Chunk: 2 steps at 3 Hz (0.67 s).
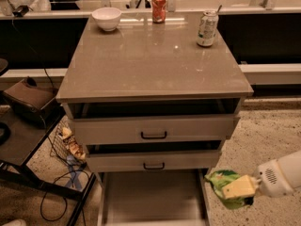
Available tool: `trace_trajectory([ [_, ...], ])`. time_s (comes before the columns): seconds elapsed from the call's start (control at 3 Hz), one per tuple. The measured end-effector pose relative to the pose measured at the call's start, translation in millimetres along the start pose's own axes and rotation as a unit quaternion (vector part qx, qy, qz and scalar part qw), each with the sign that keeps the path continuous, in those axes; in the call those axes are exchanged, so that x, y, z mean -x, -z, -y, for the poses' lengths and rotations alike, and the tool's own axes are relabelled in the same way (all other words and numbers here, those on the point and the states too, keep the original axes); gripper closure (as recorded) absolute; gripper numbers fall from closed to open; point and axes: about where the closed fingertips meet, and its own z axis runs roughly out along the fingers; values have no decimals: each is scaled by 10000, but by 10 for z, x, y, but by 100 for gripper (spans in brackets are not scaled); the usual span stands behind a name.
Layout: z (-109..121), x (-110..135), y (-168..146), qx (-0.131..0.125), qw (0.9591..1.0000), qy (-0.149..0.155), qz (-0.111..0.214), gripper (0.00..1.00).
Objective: Place green rice chip bag into bottom drawer
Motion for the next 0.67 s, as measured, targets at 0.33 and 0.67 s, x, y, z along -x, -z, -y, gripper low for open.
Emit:
trace_trajectory([
  [0.33,271,-196,-675,296,9985,-120,-450,100],
  [0.67,271,-197,-675,296,9985,-120,-451,100],
])
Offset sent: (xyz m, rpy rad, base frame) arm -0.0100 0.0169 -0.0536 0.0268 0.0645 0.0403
